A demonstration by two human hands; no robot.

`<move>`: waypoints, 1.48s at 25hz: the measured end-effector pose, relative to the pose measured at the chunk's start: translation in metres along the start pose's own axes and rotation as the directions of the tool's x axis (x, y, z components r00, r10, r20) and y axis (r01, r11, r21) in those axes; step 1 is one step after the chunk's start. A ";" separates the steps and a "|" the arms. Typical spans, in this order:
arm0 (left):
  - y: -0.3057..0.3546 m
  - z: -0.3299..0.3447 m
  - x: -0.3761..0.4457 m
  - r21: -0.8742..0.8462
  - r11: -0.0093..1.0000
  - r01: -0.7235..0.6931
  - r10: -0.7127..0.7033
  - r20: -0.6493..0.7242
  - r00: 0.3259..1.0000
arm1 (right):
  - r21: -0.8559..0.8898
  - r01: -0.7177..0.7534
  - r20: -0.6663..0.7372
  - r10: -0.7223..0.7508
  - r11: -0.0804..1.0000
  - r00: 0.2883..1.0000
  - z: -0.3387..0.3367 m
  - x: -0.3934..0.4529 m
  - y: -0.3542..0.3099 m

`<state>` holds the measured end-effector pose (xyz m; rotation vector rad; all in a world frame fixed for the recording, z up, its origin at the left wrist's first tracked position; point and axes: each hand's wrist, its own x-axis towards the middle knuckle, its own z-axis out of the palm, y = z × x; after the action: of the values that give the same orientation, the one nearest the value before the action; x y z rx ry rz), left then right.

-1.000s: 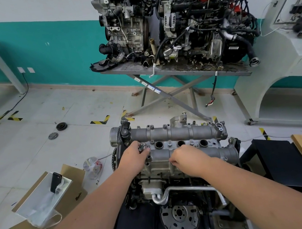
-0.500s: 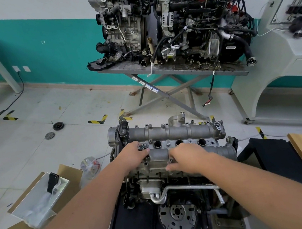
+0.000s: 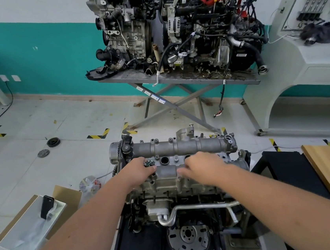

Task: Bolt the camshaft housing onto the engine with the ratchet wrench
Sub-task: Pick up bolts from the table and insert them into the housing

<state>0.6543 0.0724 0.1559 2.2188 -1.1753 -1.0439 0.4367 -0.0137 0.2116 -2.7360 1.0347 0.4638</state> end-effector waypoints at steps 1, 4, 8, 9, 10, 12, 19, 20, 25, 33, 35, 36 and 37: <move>0.001 -0.002 0.002 0.020 1.000 -0.001 0.000 0.012 1.000 | 0.026 -0.013 0.025 0.013 1.000 1.000 -0.007 -0.003 0.014; 0.007 -0.007 0.008 0.094 0.995 -0.028 0.022 0.061 0.998 | 0.003 0.032 0.165 -0.032 0.999 0.986 -0.014 -0.016 0.039; 0.010 -0.007 0.013 0.113 0.993 -0.038 0.029 0.081 0.996 | -0.130 0.022 0.154 -0.002 0.991 0.988 0.007 -0.018 0.033; 0.009 -0.006 0.015 0.097 0.995 -0.033 0.025 0.078 0.997 | -0.137 0.015 0.138 0.004 0.991 0.990 0.009 -0.018 0.033; 0.008 -0.005 0.015 0.086 0.996 -0.030 0.024 0.073 0.997 | -0.121 0.006 0.128 0.010 0.993 0.992 0.009 -0.017 0.034; 0.008 -0.005 0.016 0.071 0.997 -0.026 0.021 0.066 0.998 | -0.078 -0.006 0.107 0.014 0.997 0.994 0.006 -0.018 0.039; 0.009 -0.005 0.013 0.056 0.998 -0.025 0.020 0.077 0.997 | -0.175 0.001 0.099 0.017 0.984 0.995 0.017 -0.016 0.037; 0.009 -0.005 0.012 0.053 0.998 -0.031 0.027 0.080 0.996 | -0.188 -0.015 0.102 0.034 0.982 0.994 0.020 -0.016 0.036; 0.009 -0.005 0.013 0.055 0.998 -0.044 0.041 0.057 0.998 | -0.207 0.043 -0.069 -0.058 0.977 0.996 0.008 -0.011 0.019; 0.006 -0.003 0.012 0.064 0.997 -0.045 0.042 0.040 0.998 | -0.211 0.184 0.117 -0.162 0.960 0.980 0.009 0.011 -0.021; 0.007 -0.003 0.012 0.079 0.996 -0.040 0.037 0.042 0.998 | -0.311 0.156 0.083 -0.137 0.938 0.987 0.008 0.014 -0.027; 0.007 -0.003 0.012 0.086 0.995 -0.042 0.039 0.043 0.998 | -0.332 0.133 0.075 -0.114 0.934 0.991 0.009 0.015 -0.030; 0.007 -0.003 0.011 0.089 0.995 -0.047 0.044 0.043 0.998 | -0.329 0.111 0.075 -0.091 0.938 0.993 0.011 0.015 -0.032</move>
<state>0.6565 0.0593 0.1575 2.2369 -1.3086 -1.0422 0.4660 0.0038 0.1978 -3.0280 0.8624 0.7613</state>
